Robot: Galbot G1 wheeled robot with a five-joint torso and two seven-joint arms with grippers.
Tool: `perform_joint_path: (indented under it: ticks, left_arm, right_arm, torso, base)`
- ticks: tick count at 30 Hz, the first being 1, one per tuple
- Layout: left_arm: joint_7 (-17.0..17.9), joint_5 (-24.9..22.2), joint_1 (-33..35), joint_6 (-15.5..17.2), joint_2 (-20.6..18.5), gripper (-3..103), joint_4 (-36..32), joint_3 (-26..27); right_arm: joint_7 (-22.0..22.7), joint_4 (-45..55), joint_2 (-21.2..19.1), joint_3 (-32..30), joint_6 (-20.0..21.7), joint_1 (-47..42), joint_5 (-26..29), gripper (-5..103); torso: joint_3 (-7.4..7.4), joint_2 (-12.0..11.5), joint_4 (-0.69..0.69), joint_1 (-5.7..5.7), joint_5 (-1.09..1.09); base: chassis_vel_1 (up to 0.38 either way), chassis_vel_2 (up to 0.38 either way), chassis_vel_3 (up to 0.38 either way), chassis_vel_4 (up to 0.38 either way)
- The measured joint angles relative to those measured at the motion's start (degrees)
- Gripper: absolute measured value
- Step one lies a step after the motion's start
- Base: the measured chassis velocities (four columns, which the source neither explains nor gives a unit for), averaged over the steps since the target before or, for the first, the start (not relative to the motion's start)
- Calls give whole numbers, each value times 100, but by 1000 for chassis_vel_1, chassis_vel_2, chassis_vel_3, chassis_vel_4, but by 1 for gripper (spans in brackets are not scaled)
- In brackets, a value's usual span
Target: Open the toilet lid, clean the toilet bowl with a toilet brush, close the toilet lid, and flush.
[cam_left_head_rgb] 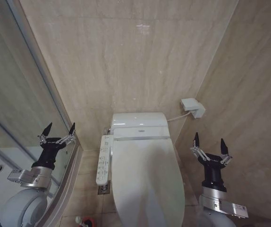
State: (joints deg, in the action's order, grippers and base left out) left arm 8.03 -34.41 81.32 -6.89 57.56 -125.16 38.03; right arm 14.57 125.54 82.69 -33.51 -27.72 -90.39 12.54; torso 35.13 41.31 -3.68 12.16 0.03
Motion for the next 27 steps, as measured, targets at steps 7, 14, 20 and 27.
perform_joint_path:
  ticks: [7, 14, 20, 27]
  left_arm:
    - [-25, 51, 34, -48, 16, 100, 0, 55]
    - [-37, 61, 27, 2, -10, 100, 1, 85]
    - [-44, 56, -30, 18, -67, 100, 86, 90]
    - [-51, 16, -132, 8, -148, 100, 293, 95]
  right_arm:
    - [34, 15, -51, 15, 12, 20, -63, 100]
    - [35, 20, -59, 13, 10, 12, -64, 100]
    - [32, 11, -37, 14, 12, 30, -83, 100]
    - [14, -55, 44, 38, 11, 58, -156, 100]
  torso:
    - [-1, 0, 0, -1, 1]
    - [-2, 1, 1, -4, 0]
    - [-1, 1, -1, -1, 0]
    - [-1, 1, 0, -1, -1]
  base:
    - [-51, 49, 58, -43]
    - [7, -6, -3, 8]
    - [0, 0, 0, 0]
    - [0, 0, 0, 0]
